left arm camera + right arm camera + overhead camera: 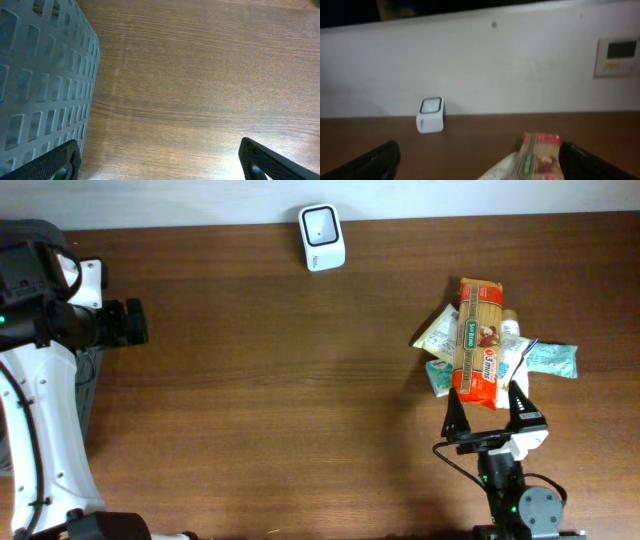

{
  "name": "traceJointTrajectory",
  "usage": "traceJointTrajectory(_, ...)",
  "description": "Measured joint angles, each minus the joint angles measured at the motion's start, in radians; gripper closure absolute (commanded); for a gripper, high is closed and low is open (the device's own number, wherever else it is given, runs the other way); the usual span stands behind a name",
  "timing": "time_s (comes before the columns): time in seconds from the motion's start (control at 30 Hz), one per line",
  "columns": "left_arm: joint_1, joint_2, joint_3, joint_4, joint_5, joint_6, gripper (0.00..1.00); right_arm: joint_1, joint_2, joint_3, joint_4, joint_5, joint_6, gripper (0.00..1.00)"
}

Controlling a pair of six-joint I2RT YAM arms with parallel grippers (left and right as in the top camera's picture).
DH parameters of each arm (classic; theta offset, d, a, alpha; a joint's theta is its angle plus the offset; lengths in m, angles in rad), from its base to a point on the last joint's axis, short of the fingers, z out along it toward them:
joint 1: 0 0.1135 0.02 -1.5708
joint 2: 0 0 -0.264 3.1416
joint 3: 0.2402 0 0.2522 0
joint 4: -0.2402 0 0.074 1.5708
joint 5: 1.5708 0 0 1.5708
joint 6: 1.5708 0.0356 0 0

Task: Scan the item barcode

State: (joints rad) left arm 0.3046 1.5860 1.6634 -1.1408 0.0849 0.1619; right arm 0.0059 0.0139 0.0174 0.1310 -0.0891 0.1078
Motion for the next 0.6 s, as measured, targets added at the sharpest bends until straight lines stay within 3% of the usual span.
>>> traceJointTrajectory(0.17,0.0,0.0,0.0,0.0,0.0,0.0,0.01,0.0,-0.002,-0.003,-0.201,-0.007,0.039,0.01)
traceJointTrajectory(0.6,0.0,0.0,0.0,0.0,0.0,0.0,0.01,0.0,-0.002,-0.004,-0.2,-0.007,0.051,0.01)
